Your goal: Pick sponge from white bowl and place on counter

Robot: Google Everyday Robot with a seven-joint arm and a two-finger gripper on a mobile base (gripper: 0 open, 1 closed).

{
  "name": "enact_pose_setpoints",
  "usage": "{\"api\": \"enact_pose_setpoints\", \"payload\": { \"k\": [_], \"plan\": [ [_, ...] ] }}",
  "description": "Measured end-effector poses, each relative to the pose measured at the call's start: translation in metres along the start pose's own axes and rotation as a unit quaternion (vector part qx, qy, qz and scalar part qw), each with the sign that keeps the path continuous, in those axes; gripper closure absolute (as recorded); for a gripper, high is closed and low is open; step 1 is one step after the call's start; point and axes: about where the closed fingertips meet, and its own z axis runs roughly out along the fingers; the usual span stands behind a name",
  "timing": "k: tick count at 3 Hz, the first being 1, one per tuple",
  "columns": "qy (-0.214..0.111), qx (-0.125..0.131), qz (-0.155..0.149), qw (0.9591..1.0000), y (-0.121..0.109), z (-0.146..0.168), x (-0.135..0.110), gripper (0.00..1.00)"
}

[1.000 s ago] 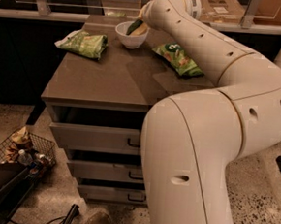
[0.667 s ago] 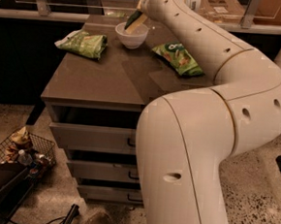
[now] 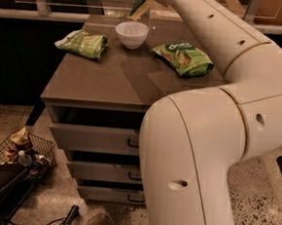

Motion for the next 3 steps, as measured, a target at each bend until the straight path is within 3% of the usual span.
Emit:
{"api": "enact_pose_setpoints", "payload": {
  "k": [3],
  "plan": [
    [-0.020,0.026,0.008,0.9994,0.001,-0.126,-0.041,1.00]
  ]
}}
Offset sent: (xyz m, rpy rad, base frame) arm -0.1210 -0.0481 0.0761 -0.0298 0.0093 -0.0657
